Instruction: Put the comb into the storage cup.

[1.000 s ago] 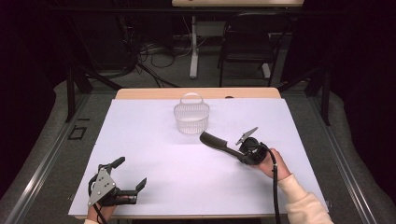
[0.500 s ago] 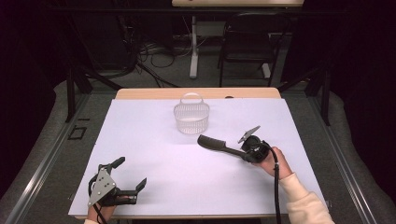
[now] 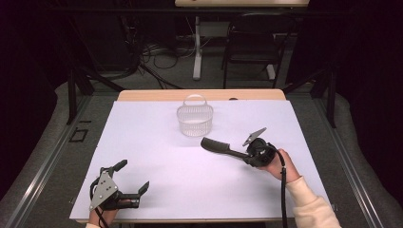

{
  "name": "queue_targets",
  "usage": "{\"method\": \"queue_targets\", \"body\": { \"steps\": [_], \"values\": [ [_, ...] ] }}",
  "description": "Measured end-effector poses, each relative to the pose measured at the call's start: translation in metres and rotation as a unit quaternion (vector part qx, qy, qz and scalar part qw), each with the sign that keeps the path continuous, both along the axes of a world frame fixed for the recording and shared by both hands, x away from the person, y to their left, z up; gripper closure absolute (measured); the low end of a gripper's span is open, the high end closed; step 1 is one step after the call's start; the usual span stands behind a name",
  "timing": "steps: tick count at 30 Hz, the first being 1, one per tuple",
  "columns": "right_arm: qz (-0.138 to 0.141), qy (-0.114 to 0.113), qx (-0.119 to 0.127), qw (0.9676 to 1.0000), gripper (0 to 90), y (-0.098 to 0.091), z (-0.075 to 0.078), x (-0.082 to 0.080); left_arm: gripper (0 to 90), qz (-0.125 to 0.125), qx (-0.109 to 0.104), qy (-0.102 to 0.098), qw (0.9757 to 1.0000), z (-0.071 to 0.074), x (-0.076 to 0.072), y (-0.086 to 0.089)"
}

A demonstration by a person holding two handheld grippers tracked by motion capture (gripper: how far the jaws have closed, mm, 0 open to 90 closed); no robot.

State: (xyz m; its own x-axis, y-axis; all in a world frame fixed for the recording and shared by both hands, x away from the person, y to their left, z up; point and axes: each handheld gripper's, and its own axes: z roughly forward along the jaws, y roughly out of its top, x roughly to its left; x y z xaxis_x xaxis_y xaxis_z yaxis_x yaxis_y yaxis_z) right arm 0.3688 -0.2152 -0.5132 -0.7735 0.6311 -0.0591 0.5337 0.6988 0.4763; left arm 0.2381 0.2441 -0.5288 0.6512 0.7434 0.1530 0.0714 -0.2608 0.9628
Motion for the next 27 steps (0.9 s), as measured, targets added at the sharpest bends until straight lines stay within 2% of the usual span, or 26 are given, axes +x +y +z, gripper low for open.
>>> {"method": "queue_targets", "body": {
  "steps": [2, 5, 6, 11, 14, 16, 18, 23, 27],
  "values": [
    [0.003, -0.003, 0.001, 1.0000, 73.0, 0.000, 0.003, -0.001, 0.5, 0.000, 0.001, 0.000, 1.0000, 0.000, 0.000, 0.000],
    [0.011, -0.004, 0.005, 0.9999, 59.0, 0.000, 0.007, -0.001, 0.5, 0.000, 0.002, -0.001, 1.0000, 0.000, 0.000, 0.000],
    [0.006, 0.000, 0.009, 0.9999, 53.8, 0.001, 0.008, -0.002, 0.5, -0.001, 0.000, -0.002, 1.0000, 0.000, 0.000, 0.000],
    [0.002, -0.004, 0.013, 0.9999, 28.5, 0.001, 0.014, 0.000, 0.5, 0.000, 0.002, -0.001, 1.0000, 0.000, 0.000, -0.001],
    [0.000, -0.011, 0.010, 0.9999, 18.9, 0.001, 0.017, 0.001, 0.5, 0.000, 0.002, -0.001, 1.0000, 0.000, 0.000, -0.001],
    [-0.005, -0.011, 0.008, 0.9999, 14.3, 0.003, 0.019, 0.002, 0.5, 0.000, 0.002, -0.001, 1.0000, 0.000, 0.000, -0.001],
    [0.002, -0.013, 0.014, 0.9998, 11.6, 0.004, 0.019, 0.005, 0.5, 0.000, 0.002, 0.001, 1.0000, 0.000, 0.001, -0.001],
    [0.012, -0.006, -0.002, 0.9999, 3.1, 0.013, 0.019, 0.011, 0.5, 0.000, 0.003, 0.000, 1.0000, 0.000, 0.000, -0.001],
    [0.029, -0.005, -0.012, 0.9995, 0.0, 0.022, 0.020, 0.018, 0.4, 0.000, 0.003, 0.000, 1.0000, 0.000, 0.000, -0.001]
  ]
}}
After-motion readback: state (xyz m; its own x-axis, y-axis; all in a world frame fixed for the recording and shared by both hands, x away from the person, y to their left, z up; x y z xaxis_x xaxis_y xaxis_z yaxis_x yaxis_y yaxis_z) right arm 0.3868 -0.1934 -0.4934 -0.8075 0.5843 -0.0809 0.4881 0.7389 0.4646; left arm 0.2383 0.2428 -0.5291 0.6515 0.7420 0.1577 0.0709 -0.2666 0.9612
